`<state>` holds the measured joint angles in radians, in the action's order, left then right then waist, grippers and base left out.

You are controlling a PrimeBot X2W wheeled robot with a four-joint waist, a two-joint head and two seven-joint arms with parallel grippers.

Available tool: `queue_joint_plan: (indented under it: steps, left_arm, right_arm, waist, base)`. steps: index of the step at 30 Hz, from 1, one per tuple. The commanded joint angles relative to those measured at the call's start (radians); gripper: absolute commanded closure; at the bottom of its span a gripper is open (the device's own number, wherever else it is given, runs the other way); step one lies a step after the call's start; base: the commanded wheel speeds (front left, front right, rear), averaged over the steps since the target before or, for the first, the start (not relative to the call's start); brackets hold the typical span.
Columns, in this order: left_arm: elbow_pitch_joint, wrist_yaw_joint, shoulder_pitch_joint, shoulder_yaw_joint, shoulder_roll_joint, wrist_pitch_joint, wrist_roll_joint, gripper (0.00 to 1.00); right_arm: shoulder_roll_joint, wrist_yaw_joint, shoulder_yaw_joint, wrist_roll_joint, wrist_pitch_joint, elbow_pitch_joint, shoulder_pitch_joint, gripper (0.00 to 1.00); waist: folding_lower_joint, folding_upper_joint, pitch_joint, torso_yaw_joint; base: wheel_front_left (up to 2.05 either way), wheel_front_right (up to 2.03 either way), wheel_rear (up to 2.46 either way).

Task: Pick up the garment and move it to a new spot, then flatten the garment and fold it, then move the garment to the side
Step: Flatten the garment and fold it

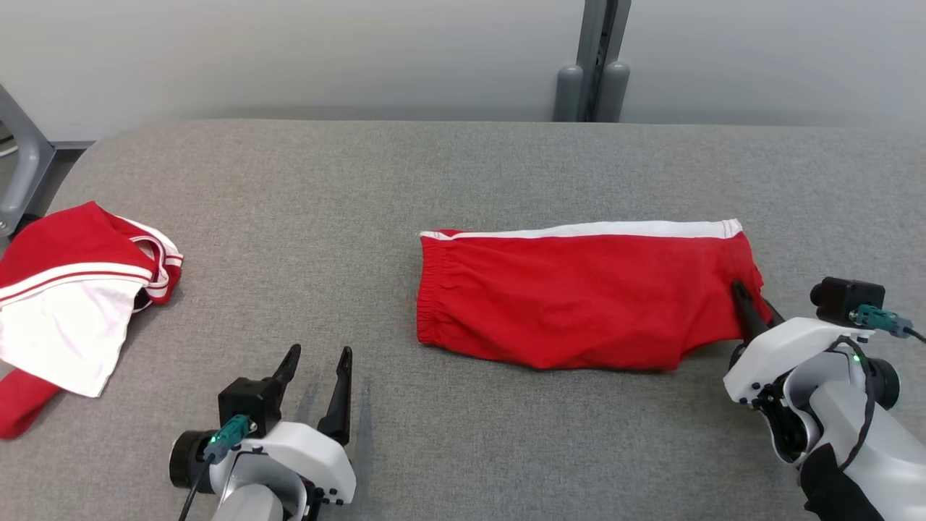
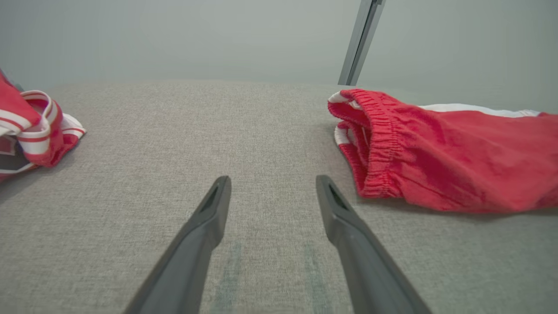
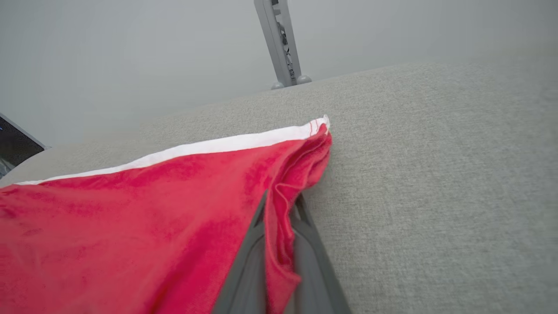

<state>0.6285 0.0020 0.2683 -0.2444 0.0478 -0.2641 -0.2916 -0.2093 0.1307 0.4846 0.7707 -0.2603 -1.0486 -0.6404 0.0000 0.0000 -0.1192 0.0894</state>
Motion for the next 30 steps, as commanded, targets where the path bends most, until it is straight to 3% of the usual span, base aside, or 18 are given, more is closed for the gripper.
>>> queue_joint_plan:
  steps: [1, 9, 15, 22, 29, 30]
  left_arm:
    - [-0.006, -0.001, -0.018, 0.001, 0.005, 0.000, 0.001, 0.00]
    - [-0.010, -0.008, -0.035, -0.014, 0.005, 0.000, -0.005, 0.00]
    - [-0.014, -0.003, -0.036, -0.025, 0.005, 0.000, -0.019, 0.00]
    - [-0.015, 0.002, -0.046, -0.043, 0.004, 0.000, -0.044, 0.00]
    - [-0.020, 0.008, -0.045, -0.061, 0.004, 0.000, -0.061, 0.00]
    - [-0.021, 0.010, -0.043, -0.063, 0.004, 0.000, -0.061, 0.00]
  right_arm:
    - [-0.008, 0.000, -0.020, -0.024, -0.006, 0.021, 0.021, 1.00]
    - [0.013, 0.000, -0.090, -0.176, -0.006, 0.147, 0.016, 1.00]
    - [0.061, 0.000, -0.058, -0.256, -0.006, 0.210, 0.000, 1.00]
    - [0.121, 0.000, 0.064, -0.299, -0.006, 0.222, -0.033, 1.00]
    - [0.152, 0.000, 0.218, -0.272, -0.006, 0.143, -0.068, 1.00]
    - [0.154, 0.000, 0.237, -0.263, -0.005, 0.129, -0.069, 0.96]
  waist:
    - [0.0000, 0.0000, 0.005, -0.001]
    - [0.0000, 0.0000, 0.009, 0.020]
    - [0.0000, 0.0000, 0.013, 0.053]
    - [0.0000, 0.0000, 0.006, 0.120]
    - [0.0000, 0.0000, -0.010, 0.186]
    - [0.0000, 0.0000, -0.013, 0.192]
  base:
    - [0.00, 0.00, 0.00]
    - [0.00, 0.00, 0.00]
    - [0.00, 0.00, 0.00]
    - [0.00, 0.00, 0.00]
    - [0.00, 0.00, 0.00]
    - [0.00, 0.00, 0.00]
